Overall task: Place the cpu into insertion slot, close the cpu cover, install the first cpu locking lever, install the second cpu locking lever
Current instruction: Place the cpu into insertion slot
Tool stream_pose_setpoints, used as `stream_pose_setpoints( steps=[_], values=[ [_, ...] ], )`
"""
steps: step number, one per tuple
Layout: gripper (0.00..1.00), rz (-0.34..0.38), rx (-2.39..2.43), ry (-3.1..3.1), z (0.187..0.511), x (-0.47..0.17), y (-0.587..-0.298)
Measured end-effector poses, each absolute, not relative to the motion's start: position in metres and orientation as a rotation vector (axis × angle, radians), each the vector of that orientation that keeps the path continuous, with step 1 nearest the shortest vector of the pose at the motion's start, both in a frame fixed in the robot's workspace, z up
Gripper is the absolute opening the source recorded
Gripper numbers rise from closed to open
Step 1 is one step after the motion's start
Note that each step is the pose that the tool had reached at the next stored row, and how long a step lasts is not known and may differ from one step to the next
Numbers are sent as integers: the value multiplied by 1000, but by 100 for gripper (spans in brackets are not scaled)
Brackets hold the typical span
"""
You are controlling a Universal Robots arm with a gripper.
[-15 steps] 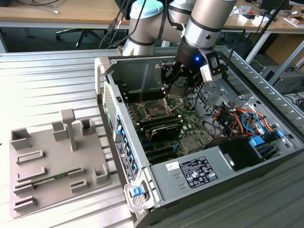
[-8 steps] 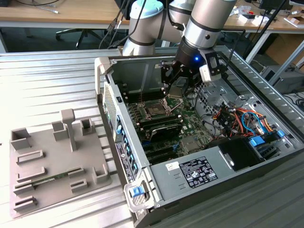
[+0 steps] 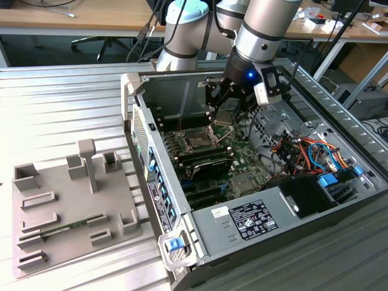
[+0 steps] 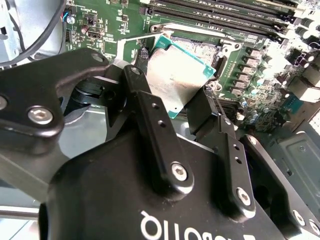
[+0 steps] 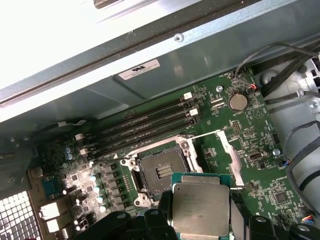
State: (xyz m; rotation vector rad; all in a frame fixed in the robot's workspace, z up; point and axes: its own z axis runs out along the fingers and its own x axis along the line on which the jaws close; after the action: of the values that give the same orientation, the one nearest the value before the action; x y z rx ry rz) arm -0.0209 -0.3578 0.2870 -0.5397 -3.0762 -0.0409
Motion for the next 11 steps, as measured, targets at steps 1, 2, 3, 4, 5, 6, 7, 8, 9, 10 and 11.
stream_pose_setpoints(
  steps=[1, 2, 3, 4, 5, 6, 7, 8, 9, 10, 11],
  values=[
    [55, -41, -547, -3075, 287, -21, -358],
    [55, -41, -555, -3074, 287, -21, -358],
    [55, -41, -564, -3072, 287, -21, -358],
    [55, -41, -569, -3071, 287, -21, -358],
    [55, -41, -574, -3070, 287, -21, -358],
    [55, -41, -580, -3069, 287, -21, -358],
    [55, -41, -584, -3069, 287, -21, -358],
    [55, -41, -591, -3067, 287, -21, -358],
    [55, -41, -600, -3065, 287, -21, -358],
    [55, -42, -631, -3060, 287, -21, -358],
    [55, -42, -663, -3053, 287, -21, -358]
  ],
)
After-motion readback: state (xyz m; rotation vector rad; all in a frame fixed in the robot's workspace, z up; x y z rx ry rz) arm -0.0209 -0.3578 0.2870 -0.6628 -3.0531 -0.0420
